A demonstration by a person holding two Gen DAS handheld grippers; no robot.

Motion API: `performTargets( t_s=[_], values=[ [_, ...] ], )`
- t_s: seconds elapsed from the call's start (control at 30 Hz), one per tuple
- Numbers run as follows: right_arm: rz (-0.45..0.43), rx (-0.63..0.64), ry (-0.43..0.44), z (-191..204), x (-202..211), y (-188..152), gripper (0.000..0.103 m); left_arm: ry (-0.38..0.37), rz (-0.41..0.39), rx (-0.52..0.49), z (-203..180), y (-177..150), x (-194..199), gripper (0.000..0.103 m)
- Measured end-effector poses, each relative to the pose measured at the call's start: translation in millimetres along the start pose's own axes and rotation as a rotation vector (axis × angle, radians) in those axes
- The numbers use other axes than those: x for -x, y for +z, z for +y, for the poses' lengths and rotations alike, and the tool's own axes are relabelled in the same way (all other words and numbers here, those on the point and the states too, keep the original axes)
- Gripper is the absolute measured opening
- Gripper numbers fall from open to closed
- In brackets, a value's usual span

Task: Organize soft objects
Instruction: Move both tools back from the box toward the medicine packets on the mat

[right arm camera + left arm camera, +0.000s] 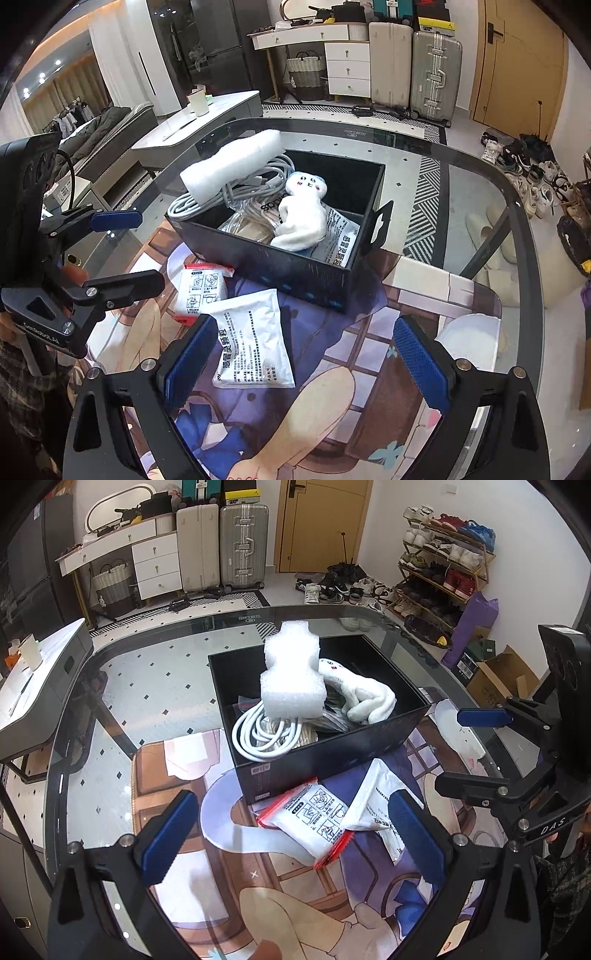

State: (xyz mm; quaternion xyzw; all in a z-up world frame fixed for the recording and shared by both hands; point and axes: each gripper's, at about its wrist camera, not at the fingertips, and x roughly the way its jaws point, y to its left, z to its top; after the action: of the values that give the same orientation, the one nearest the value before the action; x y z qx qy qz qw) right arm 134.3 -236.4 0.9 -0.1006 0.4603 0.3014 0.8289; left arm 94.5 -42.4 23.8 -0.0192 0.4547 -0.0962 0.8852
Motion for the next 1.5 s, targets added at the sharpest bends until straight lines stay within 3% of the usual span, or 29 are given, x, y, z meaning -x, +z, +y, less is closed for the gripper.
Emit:
performTargets(
  t_s=[0.83,1.5],
  values=[
    [0.089,0.086,0.009,31,-34,-25,0.097,-0.009,0.078,0.08,13,-11,-37,0.103],
    [0.127,0.097,0.012,44,-68,-17,0.097,-0.019,0.114,0.129,13,-9,-61,0.103]
  ],
)
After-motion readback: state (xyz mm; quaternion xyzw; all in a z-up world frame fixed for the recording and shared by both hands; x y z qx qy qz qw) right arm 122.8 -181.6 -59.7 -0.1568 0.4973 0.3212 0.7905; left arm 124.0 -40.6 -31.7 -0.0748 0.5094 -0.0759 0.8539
